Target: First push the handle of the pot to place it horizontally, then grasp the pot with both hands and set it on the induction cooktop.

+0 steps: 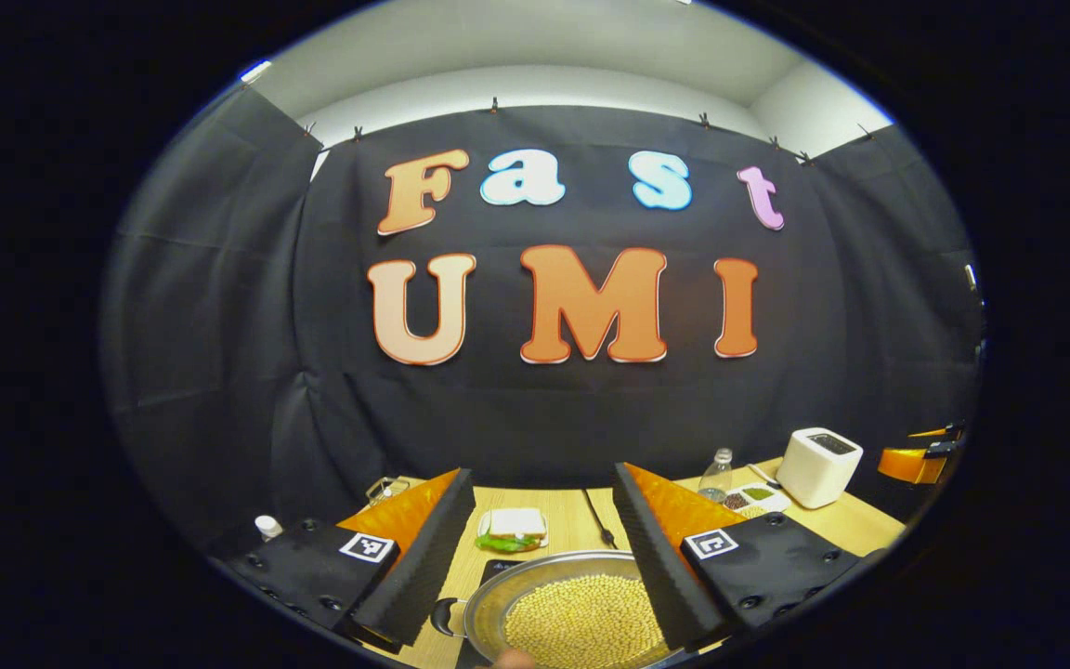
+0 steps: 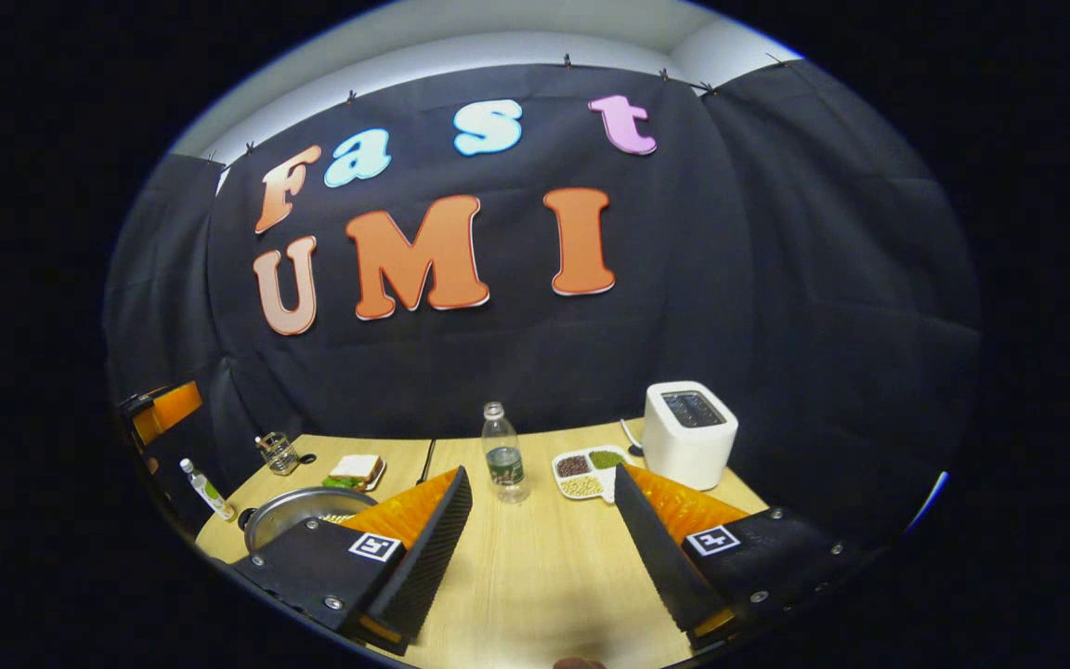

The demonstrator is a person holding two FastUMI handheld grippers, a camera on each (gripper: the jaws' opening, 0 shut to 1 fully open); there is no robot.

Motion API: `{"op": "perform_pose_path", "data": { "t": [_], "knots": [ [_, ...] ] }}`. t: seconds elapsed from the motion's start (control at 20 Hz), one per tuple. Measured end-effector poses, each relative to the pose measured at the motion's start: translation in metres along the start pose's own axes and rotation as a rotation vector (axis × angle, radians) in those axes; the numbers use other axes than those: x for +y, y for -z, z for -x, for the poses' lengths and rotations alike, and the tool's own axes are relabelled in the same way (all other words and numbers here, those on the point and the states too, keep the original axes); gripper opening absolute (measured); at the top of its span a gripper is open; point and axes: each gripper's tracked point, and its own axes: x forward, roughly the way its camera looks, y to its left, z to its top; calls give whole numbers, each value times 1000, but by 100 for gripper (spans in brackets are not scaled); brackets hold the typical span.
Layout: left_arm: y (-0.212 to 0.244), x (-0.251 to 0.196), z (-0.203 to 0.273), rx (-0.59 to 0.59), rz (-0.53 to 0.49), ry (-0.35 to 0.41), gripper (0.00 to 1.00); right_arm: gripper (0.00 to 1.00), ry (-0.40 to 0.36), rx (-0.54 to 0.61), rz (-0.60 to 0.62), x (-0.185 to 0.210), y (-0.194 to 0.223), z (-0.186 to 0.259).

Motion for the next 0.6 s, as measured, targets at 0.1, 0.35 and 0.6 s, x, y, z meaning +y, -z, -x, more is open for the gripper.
{"op": "perform_pose_path", "data": {
  "t": [0.1, 0.35, 0.6],
  "knots": [
    [-21, -3, 11, -35, -5, 2, 100, 96, 10, -47, 13, -18, -20, 12],
    [-57, 3, 30, -84, 71, -21, 95, 96, 34, -136, 41, -51, -53, 39],
    [-90, 9, 50, -157, 42, -48, 99, 96, 27, -194, 39, -57, -71, 63]
  ]
}}
